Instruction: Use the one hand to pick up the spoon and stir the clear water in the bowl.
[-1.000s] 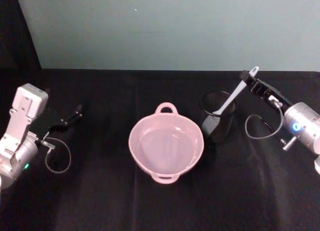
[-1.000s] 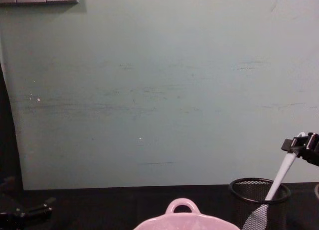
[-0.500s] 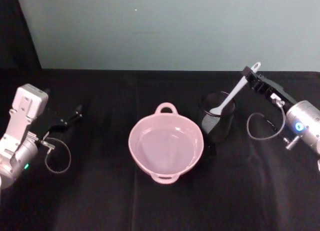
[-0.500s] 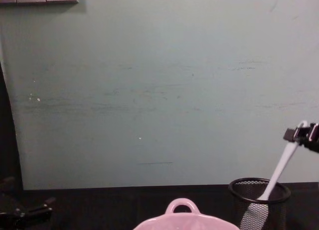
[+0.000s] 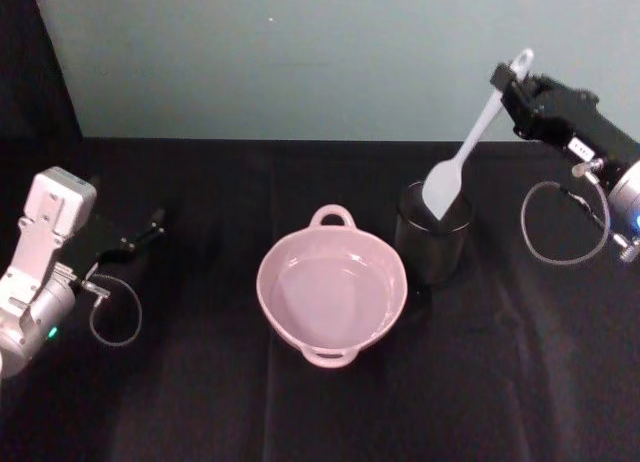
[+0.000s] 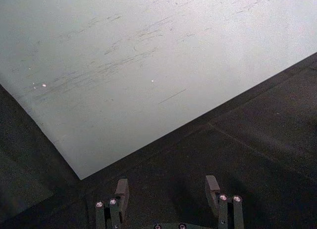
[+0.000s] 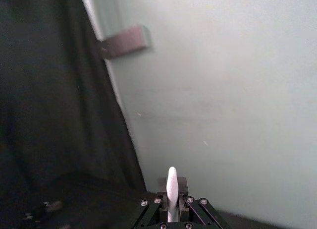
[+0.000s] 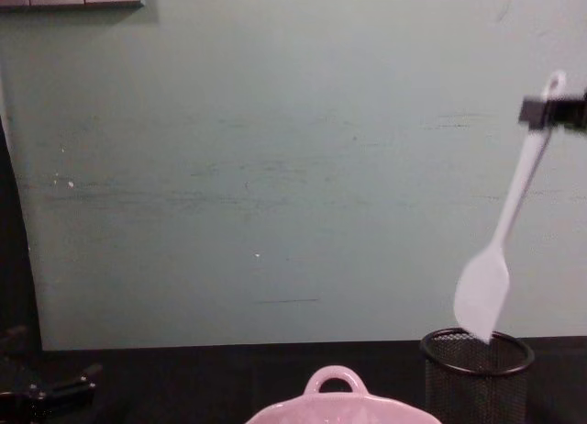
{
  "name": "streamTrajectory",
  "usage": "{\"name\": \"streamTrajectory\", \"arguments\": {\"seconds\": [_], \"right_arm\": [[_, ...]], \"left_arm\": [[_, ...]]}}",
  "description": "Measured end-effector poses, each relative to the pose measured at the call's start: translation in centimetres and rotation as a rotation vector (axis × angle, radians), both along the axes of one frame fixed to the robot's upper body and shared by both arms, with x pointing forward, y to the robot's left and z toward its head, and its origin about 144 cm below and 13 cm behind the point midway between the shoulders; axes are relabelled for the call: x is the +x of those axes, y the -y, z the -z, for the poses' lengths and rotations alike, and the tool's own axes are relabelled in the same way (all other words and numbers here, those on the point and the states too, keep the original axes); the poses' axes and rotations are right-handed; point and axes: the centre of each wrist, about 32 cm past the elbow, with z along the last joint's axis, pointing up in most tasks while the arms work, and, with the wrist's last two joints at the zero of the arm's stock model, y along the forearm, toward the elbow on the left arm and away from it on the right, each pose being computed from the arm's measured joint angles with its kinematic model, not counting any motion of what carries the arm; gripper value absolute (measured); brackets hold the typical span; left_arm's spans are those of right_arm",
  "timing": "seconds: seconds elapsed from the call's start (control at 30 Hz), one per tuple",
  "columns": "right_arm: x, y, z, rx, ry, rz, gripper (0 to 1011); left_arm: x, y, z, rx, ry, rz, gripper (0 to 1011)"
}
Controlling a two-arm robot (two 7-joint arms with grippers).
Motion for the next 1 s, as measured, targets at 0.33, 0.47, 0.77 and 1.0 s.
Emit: {"name": "streamTrajectory", "arguments": {"seconds": [0.33,0.47,0.77,1.0], "right_arm": [[-1.2,-0.9,-2.5,-0.048,0.094,-0.207,120],[-1.0,-1.5,-1.5,-0.072,0.078,-0.273,119],[-0.4,-2.4,2.3,-0.127,-0.006,-0.365,119],[-0.5,-2.8,3.9,-0.176,-0.025,-0.408,120]], "left_arm": [[0.0,0.0,0.0,0.000,0.000,0.000,1011],[0.0,0.0,0.0,0.000,0.000,0.000,1011],[0.0,0.0,0.0,0.000,0.000,0.000,1011],[0.0,0.0,0.0,0.000,0.000,0.000,1011]]}}
